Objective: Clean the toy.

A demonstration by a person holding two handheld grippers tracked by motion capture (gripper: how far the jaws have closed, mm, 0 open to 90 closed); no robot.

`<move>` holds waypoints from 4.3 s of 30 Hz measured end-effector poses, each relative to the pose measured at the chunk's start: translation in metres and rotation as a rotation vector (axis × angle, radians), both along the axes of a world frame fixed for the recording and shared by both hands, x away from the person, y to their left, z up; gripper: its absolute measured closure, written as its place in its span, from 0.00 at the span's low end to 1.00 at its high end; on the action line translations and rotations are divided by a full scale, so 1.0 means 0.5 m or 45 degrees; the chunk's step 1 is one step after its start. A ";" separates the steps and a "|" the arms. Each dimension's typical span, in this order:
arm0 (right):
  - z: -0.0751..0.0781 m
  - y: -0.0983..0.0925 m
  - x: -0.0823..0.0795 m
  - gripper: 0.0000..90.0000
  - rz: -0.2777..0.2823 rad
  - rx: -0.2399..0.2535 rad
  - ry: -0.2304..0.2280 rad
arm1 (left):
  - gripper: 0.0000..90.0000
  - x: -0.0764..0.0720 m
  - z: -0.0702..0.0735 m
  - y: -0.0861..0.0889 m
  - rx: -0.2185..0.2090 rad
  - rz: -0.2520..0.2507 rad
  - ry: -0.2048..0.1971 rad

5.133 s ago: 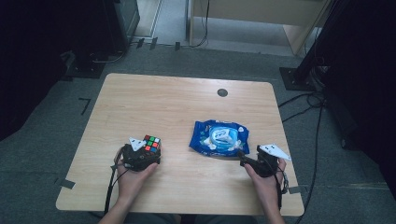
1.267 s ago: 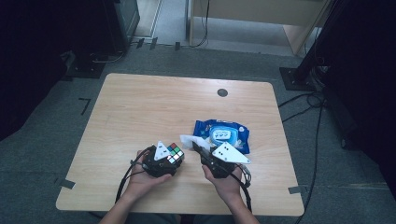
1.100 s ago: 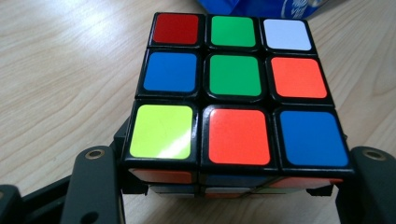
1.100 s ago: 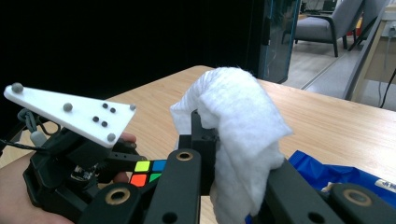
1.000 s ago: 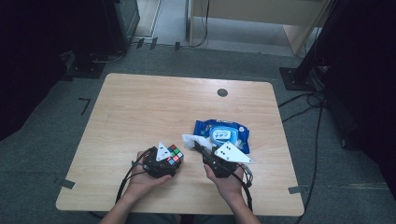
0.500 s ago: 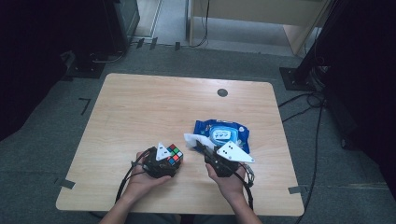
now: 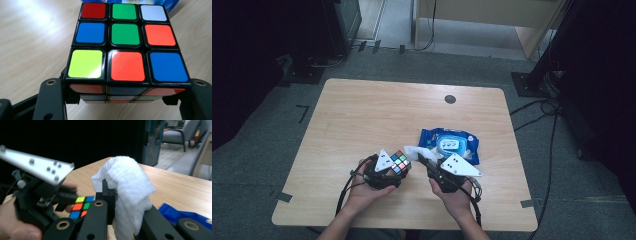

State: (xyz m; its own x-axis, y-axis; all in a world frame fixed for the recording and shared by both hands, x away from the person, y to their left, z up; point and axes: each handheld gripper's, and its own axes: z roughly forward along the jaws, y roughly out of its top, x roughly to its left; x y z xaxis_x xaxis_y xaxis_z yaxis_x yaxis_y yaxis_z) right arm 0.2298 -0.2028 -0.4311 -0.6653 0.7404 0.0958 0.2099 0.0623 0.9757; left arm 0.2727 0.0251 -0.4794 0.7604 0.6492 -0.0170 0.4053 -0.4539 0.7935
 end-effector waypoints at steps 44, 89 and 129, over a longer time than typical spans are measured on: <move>0.002 0.076 -0.032 0.95 0.141 -0.091 -0.024 | 0.38 -0.023 0.048 -0.013 -0.011 -0.029 -0.049; -0.081 0.031 0.037 0.17 0.061 -0.065 0.207 | 0.38 0.008 0.093 0.093 -0.225 0.111 -0.019; -0.113 0.105 -0.012 0.38 0.120 -0.578 -0.374 | 0.35 0.012 0.092 0.036 -0.198 -0.034 0.259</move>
